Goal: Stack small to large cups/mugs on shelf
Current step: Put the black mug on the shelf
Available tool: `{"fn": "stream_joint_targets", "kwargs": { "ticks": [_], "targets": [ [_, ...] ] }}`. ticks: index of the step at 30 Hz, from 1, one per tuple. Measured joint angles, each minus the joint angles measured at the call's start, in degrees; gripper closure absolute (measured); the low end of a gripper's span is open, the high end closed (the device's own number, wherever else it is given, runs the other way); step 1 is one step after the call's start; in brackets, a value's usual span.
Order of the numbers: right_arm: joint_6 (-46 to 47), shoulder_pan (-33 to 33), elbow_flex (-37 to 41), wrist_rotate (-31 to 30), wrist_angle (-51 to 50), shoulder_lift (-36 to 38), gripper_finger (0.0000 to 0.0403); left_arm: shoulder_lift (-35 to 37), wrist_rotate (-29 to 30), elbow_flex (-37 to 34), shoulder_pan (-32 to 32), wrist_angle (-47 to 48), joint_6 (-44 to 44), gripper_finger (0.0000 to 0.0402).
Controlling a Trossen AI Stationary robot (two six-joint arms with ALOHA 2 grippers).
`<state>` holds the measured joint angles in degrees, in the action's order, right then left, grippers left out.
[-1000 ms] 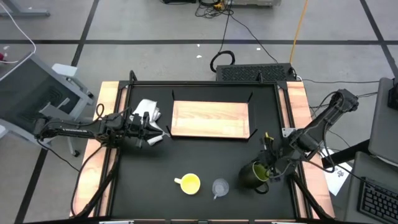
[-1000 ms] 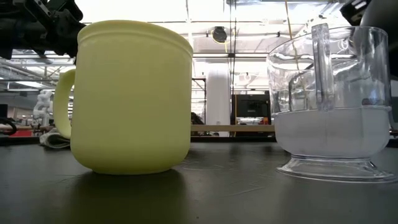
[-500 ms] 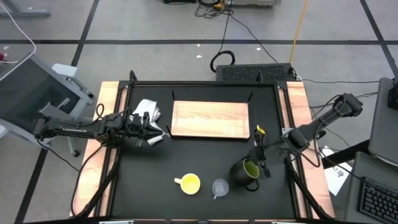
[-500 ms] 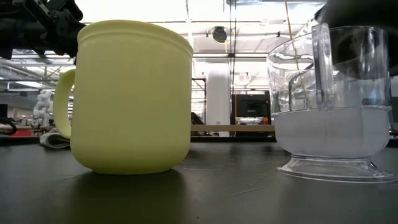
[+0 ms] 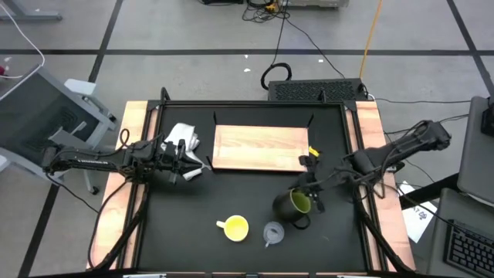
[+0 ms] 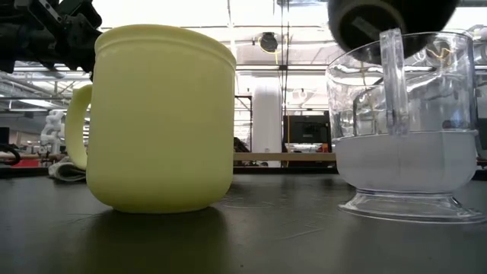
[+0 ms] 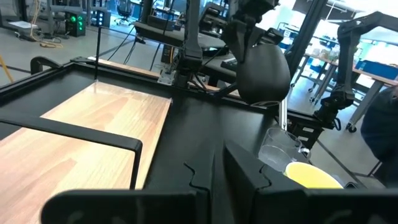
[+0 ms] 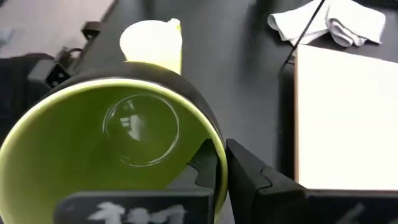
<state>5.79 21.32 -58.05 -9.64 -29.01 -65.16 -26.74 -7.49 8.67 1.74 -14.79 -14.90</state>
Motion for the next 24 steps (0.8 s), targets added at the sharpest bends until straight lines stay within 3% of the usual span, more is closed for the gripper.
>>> {"fn": "stream_joint_targets", "kwargs": {
  "ticks": [17,24],
  "targets": [
    [-4.6,-11.74,-19.6,9.82,-11.45,-18.06,0.0397,0.0,-0.04,0.0,0.0,0.24,1.27,0.0369],
    [-6.8,-14.36,-25.18,9.8,-15.06,-24.48,0.0397,0.02,-0.07,-0.02,0.0,1.66,1.7,0.0369]
  ]
}}
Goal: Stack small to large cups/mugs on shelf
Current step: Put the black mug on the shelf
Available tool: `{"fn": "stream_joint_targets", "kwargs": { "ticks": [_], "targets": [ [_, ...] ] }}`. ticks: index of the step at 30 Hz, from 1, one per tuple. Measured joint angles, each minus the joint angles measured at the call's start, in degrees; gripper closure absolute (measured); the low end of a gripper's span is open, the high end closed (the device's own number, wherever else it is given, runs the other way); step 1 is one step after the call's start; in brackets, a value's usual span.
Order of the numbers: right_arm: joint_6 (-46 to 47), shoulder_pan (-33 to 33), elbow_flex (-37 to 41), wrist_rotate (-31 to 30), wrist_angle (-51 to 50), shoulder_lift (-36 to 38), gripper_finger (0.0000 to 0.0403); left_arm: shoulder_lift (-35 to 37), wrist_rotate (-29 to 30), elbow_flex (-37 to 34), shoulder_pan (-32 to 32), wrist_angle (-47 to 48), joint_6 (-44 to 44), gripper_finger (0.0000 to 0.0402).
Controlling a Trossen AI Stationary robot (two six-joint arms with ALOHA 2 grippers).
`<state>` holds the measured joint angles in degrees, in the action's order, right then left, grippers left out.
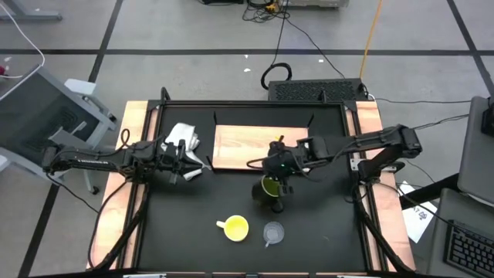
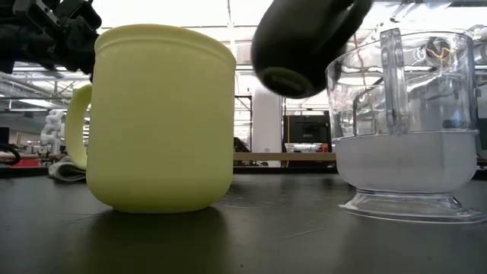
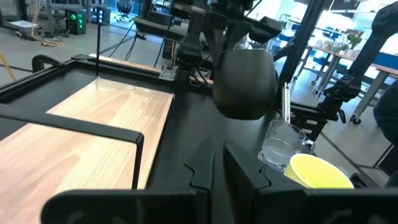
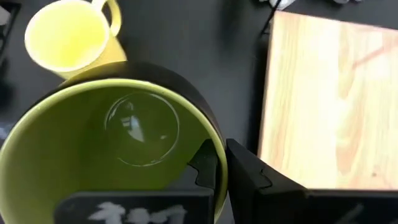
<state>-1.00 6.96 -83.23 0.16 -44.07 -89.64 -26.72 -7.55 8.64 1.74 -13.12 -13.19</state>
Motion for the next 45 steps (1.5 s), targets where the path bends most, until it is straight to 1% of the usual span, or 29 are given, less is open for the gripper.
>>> {"fn": "stream_joint_targets", "kwargs": {
  "ticks": [7,16,20,27,32,37,42,45],
  "targets": [
    [-2.89,-2.03,-5.74,3.35,-0.46,-5.79,0.0397,-0.02,-0.02,-0.04,-0.02,1.04,0.5,0.0369],
    [-5.94,-5.36,-17.1,3.44,-7.0,-13.33,0.0397,-0.02,-0.02,-0.04,0.0,0.9,1.29,0.0369],
    [-6.76,-7.41,-22.68,3.37,-9.56,-16.14,0.0397,0.0,0.02,-0.04,-0.02,-0.15,3.5,0.0369],
    [-7.11,-11.13,-30.12,3.37,-13.15,-20.99,0.0397,0.02,0.06,-0.04,-0.01,-2.81,7.11,0.0369],
    [-7.16,-13.34,-34.88,3.37,-15.71,-25.06,0.0397,0.02,0.07,-0.04,-0.02,-3.34,7.52,0.0369],
    [-7.05,-15.28,-38.39,3.3,-19.62,-28.4,0.0397,0.02,0.07,-0.04,0.0,-3.37,7.51,0.0369],
    [-7.13,-16.99,-38.87,2.67,-20.56,-29.17,0.0397,0.02,0.07,-0.04,0.0,-3.39,7.5,0.0369],
    [-7.23,-17.58,-38.87,0.12,-21.2,-29.25,0.0397,0.0,0.09,-0.04,-0.02,-3.35,7.5,0.0369]
  ]
}}
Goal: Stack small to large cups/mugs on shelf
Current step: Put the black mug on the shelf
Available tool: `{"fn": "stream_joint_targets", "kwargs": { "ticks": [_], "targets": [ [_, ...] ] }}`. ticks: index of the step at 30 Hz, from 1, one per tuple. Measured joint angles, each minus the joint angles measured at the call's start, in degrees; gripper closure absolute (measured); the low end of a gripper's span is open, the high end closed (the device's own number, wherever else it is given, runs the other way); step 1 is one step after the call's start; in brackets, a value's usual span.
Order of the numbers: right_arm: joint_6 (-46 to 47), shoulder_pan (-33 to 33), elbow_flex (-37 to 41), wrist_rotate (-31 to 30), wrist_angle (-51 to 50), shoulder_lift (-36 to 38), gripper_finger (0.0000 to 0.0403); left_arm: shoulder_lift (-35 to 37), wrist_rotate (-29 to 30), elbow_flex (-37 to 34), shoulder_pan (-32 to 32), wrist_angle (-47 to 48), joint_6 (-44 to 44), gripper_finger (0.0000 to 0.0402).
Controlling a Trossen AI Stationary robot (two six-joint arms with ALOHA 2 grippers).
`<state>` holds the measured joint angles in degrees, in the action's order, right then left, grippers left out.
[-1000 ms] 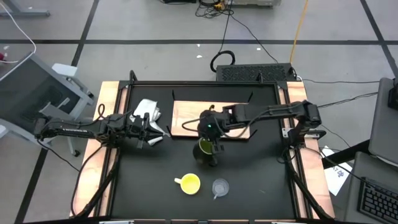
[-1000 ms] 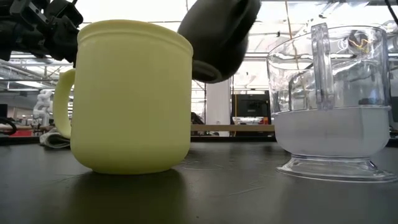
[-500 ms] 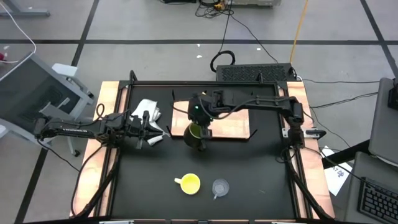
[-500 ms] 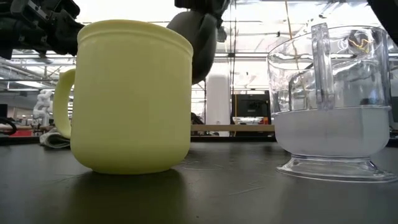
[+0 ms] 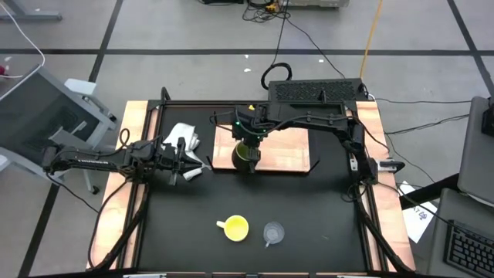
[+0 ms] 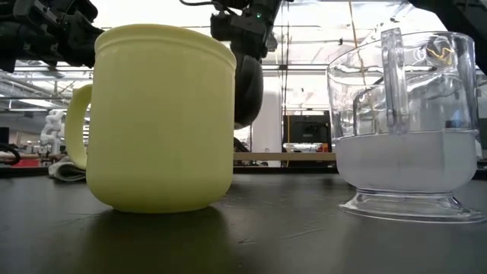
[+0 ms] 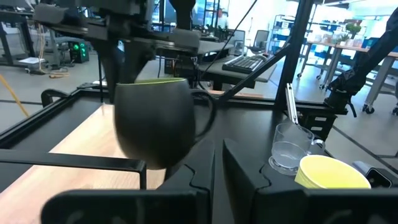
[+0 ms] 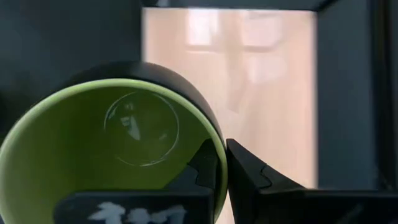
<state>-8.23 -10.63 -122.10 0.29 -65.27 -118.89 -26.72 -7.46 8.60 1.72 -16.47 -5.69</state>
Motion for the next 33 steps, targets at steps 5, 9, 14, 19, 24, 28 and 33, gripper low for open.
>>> {"fn": "stream_joint_targets", "kwargs": {
  "ticks": [5,9,14,19,24,28,33],
  "targets": [
    [-0.03,-0.62,0.0,-2.34,0.27,-0.04,0.0397,0.0,0.0,0.0,0.0,0.0,-0.02,0.0369],
    [0.01,-0.62,0.0,-3.49,-0.29,-1.05,0.0397,0.0,0.0,0.0,0.01,0.0,-0.02,0.0369],
    [-0.44,-0.62,0.02,-3.52,-1.19,-3.02,0.0397,0.0,0.0,0.0,0.01,0.04,-0.04,0.0369],
    [-0.59,-0.62,0.02,-3.55,-0.72,-3.62,0.0397,0.0,0.0,0.0,0.02,0.07,-0.04,0.0369],
    [-0.58,-0.6,0.04,-4.58,-0.9,-3.78,0.0394,0.0,-0.02,0.0,0.0,0.33,0.3,0.0369],
    [-0.35,-0.46,0.04,-9.46,-0.59,-3.78,0.0395,-0.02,-0.02,0.0,0.0,0.35,0.68,0.0369],
    [0.28,-0.58,0.09,-9.52,-0.3,-3.78,0.0395,-0.02,-0.02,0.02,0.02,0.38,0.68,0.0369]
  ]
}}
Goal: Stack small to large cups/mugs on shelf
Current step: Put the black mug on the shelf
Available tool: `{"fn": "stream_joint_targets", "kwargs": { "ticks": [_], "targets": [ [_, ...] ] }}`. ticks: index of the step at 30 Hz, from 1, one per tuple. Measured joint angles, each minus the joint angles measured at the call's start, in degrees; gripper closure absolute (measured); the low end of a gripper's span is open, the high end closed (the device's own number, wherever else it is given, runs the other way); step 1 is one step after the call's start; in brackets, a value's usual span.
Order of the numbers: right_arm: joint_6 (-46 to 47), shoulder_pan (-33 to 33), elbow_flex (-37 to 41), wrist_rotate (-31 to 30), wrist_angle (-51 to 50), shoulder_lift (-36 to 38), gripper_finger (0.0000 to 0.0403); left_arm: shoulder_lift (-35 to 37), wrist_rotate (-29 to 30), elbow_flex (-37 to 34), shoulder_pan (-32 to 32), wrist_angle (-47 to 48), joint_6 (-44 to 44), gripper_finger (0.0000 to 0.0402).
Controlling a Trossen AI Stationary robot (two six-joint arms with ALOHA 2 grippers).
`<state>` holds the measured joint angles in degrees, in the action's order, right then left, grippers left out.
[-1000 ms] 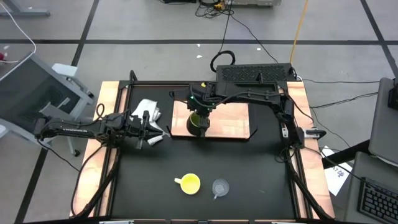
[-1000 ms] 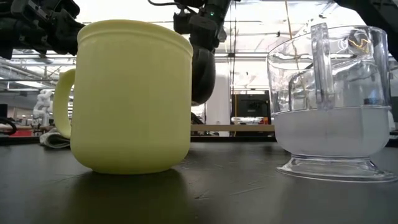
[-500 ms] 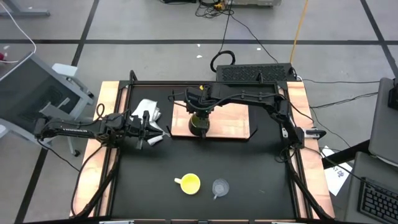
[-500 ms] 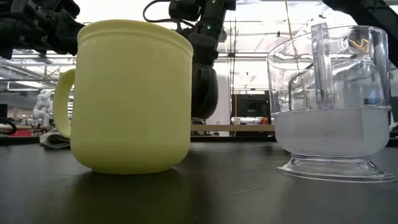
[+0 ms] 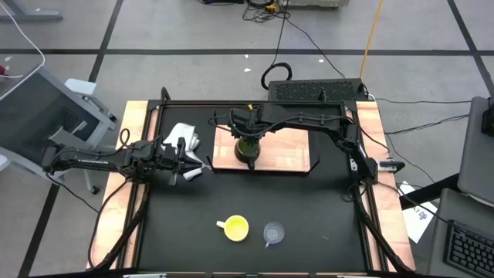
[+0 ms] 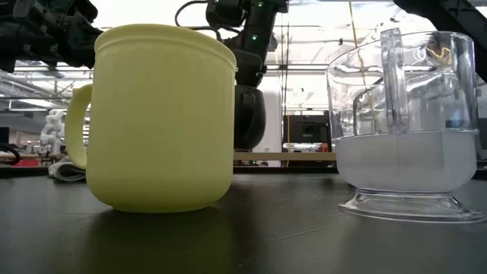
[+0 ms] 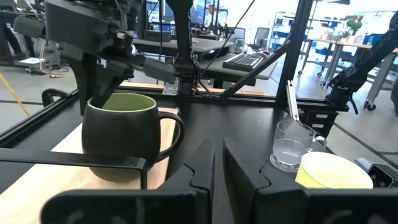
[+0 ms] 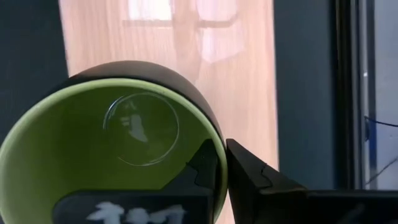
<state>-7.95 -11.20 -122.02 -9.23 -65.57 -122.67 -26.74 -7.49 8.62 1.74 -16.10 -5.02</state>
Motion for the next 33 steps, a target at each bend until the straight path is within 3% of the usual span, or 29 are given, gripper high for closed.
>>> {"fn": "stream_joint_targets", "kwargs": {
  "ticks": [27,33],
  "targets": [
    [0.22,-0.11,4.39,0.7,2.79,0.37,0.0394,0.0,0.0,0.0,-0.02,1.07,0.08,0.0369],
    [-0.4,-0.2,4.55,2.25,3.66,0.06,0.036,0.0,0.0,0.0,-0.01,1.09,0.09,0.0369]
  ]
}}
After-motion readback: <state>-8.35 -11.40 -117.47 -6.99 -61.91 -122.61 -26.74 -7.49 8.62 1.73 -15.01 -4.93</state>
